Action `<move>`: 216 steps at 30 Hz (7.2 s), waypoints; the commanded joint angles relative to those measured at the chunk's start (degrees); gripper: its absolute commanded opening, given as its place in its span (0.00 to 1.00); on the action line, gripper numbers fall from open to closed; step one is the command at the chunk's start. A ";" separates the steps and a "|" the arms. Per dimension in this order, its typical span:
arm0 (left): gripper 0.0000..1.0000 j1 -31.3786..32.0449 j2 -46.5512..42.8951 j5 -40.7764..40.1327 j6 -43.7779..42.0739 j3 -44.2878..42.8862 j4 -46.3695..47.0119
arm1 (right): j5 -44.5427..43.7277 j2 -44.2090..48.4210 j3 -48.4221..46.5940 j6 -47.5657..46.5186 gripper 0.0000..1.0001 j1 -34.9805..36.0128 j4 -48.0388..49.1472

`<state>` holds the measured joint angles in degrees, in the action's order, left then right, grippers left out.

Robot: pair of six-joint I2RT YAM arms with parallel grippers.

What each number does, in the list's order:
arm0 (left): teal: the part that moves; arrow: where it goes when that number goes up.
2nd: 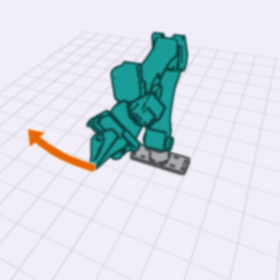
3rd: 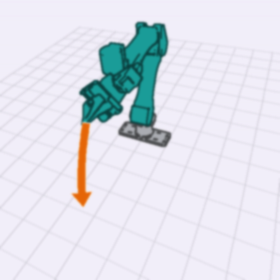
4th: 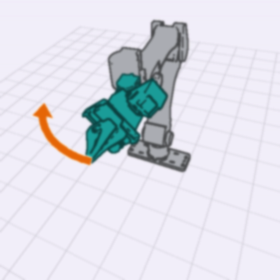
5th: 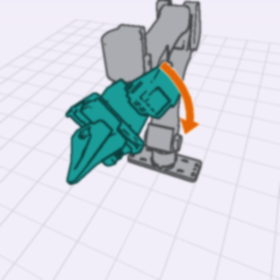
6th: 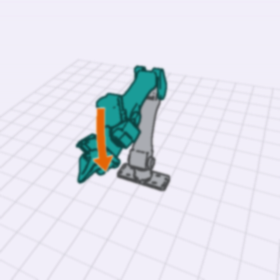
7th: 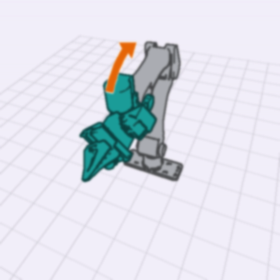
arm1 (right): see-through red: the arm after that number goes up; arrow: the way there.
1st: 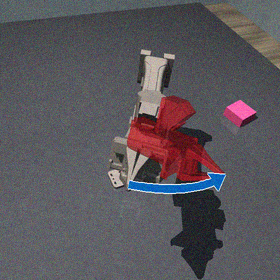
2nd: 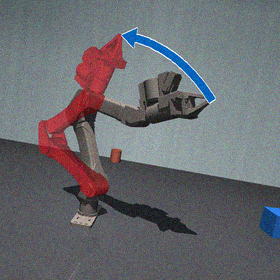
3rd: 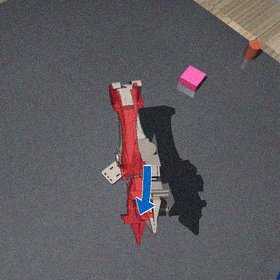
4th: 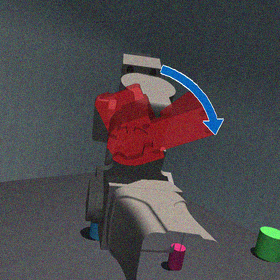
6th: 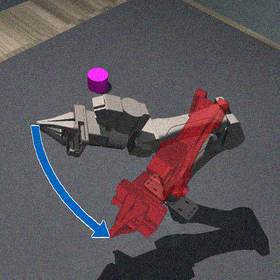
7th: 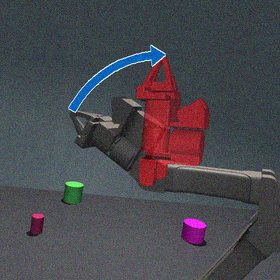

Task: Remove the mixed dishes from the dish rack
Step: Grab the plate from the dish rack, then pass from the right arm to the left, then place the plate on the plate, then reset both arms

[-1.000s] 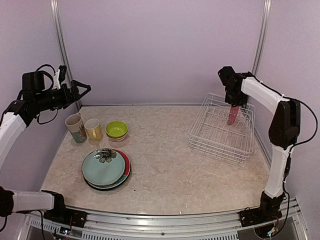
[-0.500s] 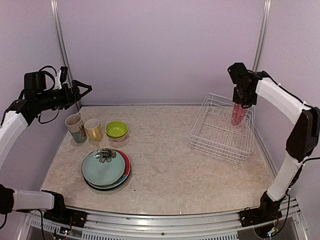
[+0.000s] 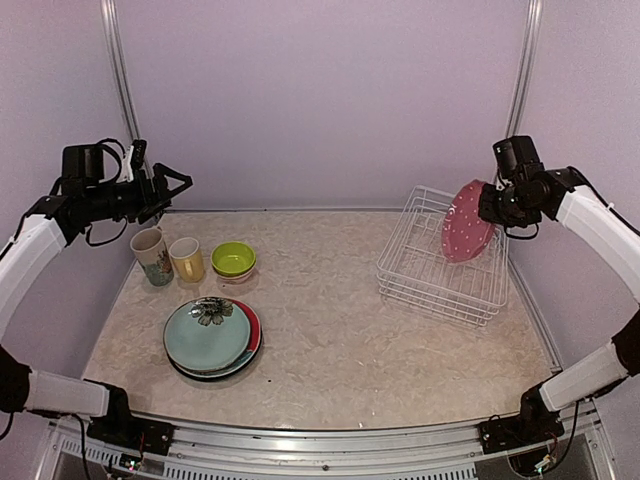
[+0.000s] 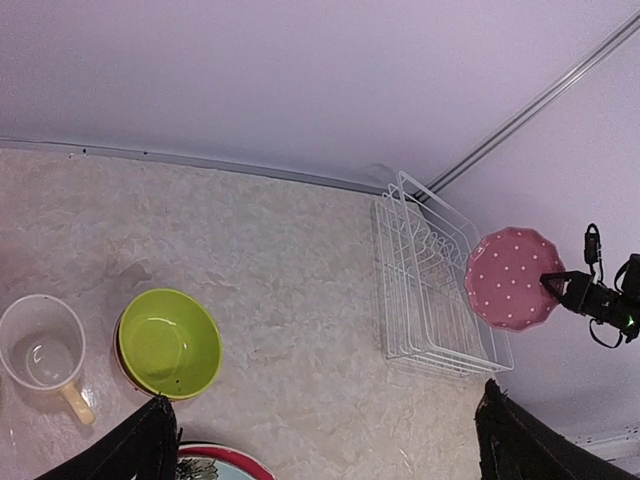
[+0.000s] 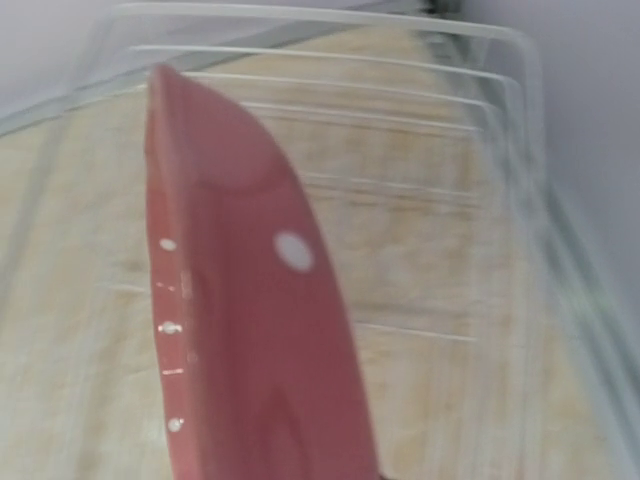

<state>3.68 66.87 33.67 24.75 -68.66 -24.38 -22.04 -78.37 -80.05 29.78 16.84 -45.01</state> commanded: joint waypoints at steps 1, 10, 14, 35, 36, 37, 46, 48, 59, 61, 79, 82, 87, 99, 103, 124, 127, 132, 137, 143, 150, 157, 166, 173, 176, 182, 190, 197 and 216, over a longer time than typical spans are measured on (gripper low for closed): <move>0.99 1.39 2.33 0.62 0.30 0.71 0.65 | 11.82 5.87 2.29 -0.27 0.00 -1.54 12.82; 0.98 8.39 8.31 0.72 0.60 0.44 0.37 | 33.47 9.83 11.88 6.43 0.00 -2.12 25.08; 0.97 10.86 12.03 1.94 1.01 -0.72 -0.43 | 43.76 10.65 19.74 11.74 0.00 -2.06 37.47; 0.95 22.19 16.92 14.06 26.42 10.60 22.73 | 49.41 -5.09 22.62 20.73 0.00 14.15 59.88; 0.95 23.05 16.70 13.67 27.14 11.21 23.32 | 49.57 -5.92 22.53 21.20 0.00 14.78 60.92; 0.95 23.76 16.43 13.29 27.40 11.65 23.48 | 49.82 -6.70 22.42 21.61 0.00 15.40 61.99; 0.88 26.41 17.39 5.37 22.48 11.06 13.60 | 51.99 -13.81 20.21 25.40 0.00 20.15 69.35; 0.86 26.40 17.41 1.86 21.62 11.01 10.70 | 52.18 -15.10 19.64 25.88 0.00 21.20 70.44; 0.51 25.88 16.27 0.72 21.73 12.89 10.70 | 55.87 -23.14 16.20 29.76 0.00 24.37 78.06; 0.44 25.20 15.23 0.76 22.02 13.80 10.96 | 56.34 -23.97 15.99 30.42 0.00 24.58 79.07; 0.27 19.53 10.56 3.81 25.43 20.55 15.16 | 58.75 -29.34 12.78 33.67 0.00 27.05 83.66; 0.26 19.00 9.49 3.12 25.12 21.02 14.70 | 58.82 -29.61 12.66 33.98 0.00 27.20 84.06; 0.34 18.43 8.97 2.97 24.73 21.22 13.88 | 59.04 -30.08 12.13 34.29 0.00 27.42 84.36; 0.19 17.37 7.57 4.78 25.32 22.63 14.96 | 59.98 -32.09 11.14 35.58 0.00 28.00 85.87; 0.05 16.62 5.94 5.08 25.33 23.70 14.10 | 59.85 -32.75 11.16 35.38 0.00 28.16 85.69; 0.00 8.21 -8.99 4.00 21.40 27.64 -7.37 | 55.22 -35.33 7.63 25.59 0.94 27.97 72.24; 0.00 7.01 -11.97 2.06 21.17 27.78 -11.71 | 54.74 -35.21 7.72 24.77 0.94 27.80 70.98; 0.00 5.77 -17.54 -5.15 23.38 27.52 -19.59 | 54.82 -35.34 7.90 24.76 0.94 27.56 71.03; 0.00 5.48 -20.72 -10.72 26.04 27.77 -21.32 | 54.80 -35.28 7.96 24.58 0.94 27.59 71.05; 0.00 4.89 -20.91 -12.37 25.53 28.50 -20.30 | 53.96 -33.92 8.63 23.36 0.95 27.50 69.61; 0.00 3.76 -19.75 -12.49 25.88 30.91 -17.36 | 52.54 -32.34 8.88 21.51 0.95 27.34 67.35; 0.00 3.00 -19.79 -11.37 25.75 33.00 -15.64 | 52.54 -32.20 9.03 21.28 0.95 27.28 67.16; 0.18 3.00 -18.56 -12.70 27.01 33.29 -16.64 | 52.54 -32.32 9.21 21.11 0.95 27.24 67.05; 0.46 3.00 -17.28 -13.66 27.81 33.37 -17.42 | 52.20 -31.77 9.88 20.87 0.95 27.10 66.90; 0.59 3.00 -17.00 -14.83 28.32 33.25 -18.08 | 52.12 -31.60 10.07 20.72 0.95 27.00 66.81; 0.83 3.00 -16.06 -16.77 29.15 32.66 -19.59 | 51.93 -31.08 10.22 20.37 0.95 26.86 66.32; 0.99 3.07 -14.62 -18.99 29.90 31.14 -21.64 | 50.28 -29.30 10.54 18.76 0.95 26.37 63.83; 0.99 3.03 -18.20 -23.35 28.98 27.41 -24.60 | 44.58 -23.31 12.19 13.83 0.95 24.37 55.90; 0.99 3.07 -19.54 -26.60 6.03 -3.62 -17.17 | 11.46 9.41 8.87 -11.23 1.00 20.42 26.41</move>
<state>7.05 46.26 5.61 36.88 -68.14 -46.52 -3.29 -75.24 -69.43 26.28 37.45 -13.45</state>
